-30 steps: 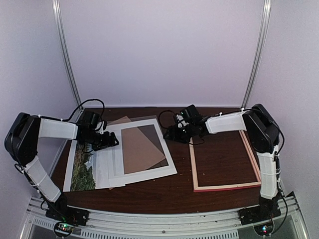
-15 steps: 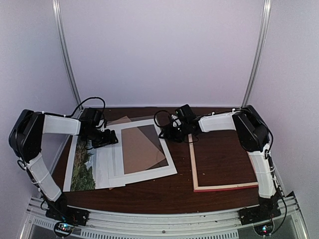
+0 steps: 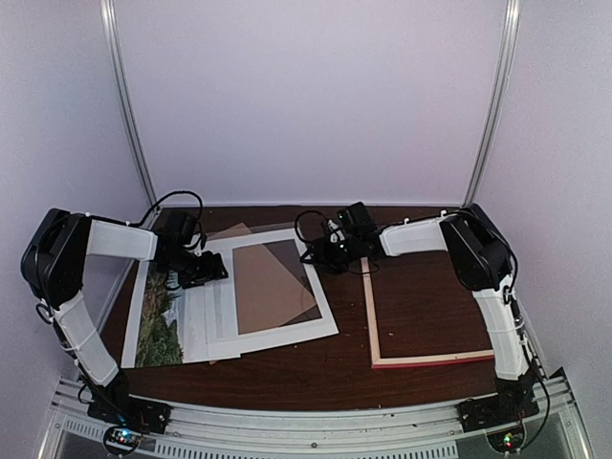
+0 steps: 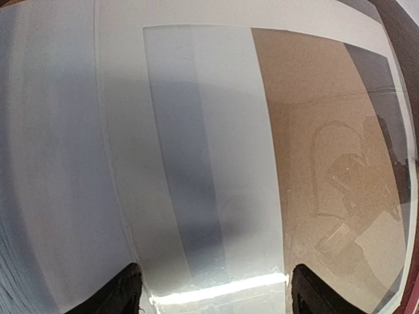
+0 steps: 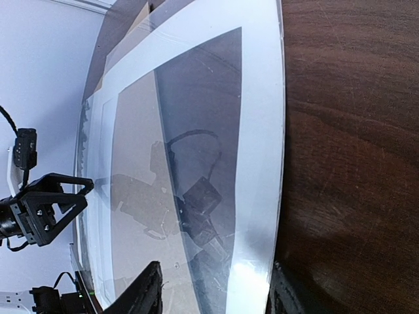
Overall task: Put the photo into the frame
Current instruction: Pick up the glass panel from the mat board.
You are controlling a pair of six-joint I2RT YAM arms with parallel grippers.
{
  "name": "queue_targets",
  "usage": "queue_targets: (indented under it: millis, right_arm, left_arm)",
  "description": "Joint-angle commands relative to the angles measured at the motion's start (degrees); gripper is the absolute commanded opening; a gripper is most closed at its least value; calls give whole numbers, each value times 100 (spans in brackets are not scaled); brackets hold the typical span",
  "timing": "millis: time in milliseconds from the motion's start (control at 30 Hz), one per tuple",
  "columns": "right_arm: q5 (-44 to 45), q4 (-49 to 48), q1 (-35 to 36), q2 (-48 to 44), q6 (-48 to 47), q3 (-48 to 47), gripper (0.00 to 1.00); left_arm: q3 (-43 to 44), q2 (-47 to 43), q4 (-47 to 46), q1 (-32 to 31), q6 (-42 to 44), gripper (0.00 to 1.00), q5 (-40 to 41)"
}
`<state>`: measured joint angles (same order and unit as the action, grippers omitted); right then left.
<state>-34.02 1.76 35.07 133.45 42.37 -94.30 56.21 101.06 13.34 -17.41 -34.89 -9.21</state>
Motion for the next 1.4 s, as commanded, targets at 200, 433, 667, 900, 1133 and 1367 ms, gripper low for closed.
queue_targets:
  millis: [200,433,667,900,1133,1367]
  right_arm:
    - [-505,-336,-40,-165,-20,58,54]
    - [-491,97,-39,-227,-369,-73,53]
    - [-423,602,-25,-308,-931,-216,53]
    - [-516,841,21,-334,-1221,-377,52]
    - [-394,1203,78,-379,-1500,-584,52]
    - [-239,1537,154,-417,-1762,-772,52]
  left_arm:
    - [-170,124,-289,9,-96,79,-187]
    - [-189,125,-300,9,-90,79,-184]
    - [-206,107,-314,9,-92,79,-211]
    - [-206,107,-327,9,-87,79,-231]
    - [-232,107,-335,9,-57,79,-263]
    - [-233,90,-351,9,-1,79,-280]
